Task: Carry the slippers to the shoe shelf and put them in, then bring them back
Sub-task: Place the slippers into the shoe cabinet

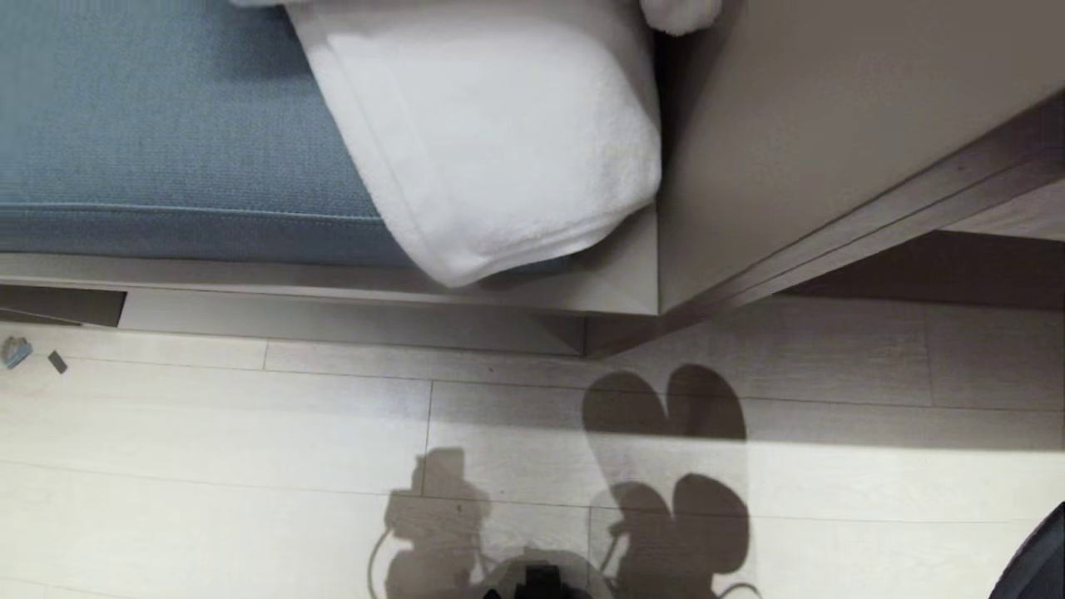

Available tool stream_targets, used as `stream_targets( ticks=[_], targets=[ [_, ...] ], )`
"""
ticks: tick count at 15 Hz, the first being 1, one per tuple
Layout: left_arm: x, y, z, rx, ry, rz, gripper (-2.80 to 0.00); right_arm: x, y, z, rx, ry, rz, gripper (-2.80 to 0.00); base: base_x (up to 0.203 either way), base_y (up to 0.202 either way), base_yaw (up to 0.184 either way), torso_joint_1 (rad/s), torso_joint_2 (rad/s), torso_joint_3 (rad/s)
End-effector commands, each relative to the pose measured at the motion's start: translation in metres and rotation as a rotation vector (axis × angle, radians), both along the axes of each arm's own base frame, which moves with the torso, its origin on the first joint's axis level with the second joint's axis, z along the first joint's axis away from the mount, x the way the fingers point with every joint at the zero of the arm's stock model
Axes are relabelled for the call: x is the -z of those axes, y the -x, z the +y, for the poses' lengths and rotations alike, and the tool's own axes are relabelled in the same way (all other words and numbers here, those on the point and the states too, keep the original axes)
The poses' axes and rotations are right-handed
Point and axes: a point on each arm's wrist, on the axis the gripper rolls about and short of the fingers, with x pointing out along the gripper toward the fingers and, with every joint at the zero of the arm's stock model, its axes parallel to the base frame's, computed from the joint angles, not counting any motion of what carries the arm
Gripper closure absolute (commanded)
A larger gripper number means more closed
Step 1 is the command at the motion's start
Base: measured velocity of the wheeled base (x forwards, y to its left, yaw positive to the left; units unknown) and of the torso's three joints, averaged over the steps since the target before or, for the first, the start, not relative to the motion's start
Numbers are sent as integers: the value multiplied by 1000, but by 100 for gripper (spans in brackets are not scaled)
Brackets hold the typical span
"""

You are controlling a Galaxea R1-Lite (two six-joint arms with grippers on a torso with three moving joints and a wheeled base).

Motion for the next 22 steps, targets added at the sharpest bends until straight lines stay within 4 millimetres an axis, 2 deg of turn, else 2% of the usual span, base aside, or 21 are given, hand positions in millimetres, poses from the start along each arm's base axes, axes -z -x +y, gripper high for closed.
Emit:
stream_targets(
  ticks=[1,22],
  targets=[
    [0,0,0,0,0,0,0,0,0,0,0,-3,3,0,0,0,0,-2,0,205],
    [0,0,0,0,0,0,0,0,0,0,-1,-1,1,0,0,0,0,1,2,200]
  ],
)
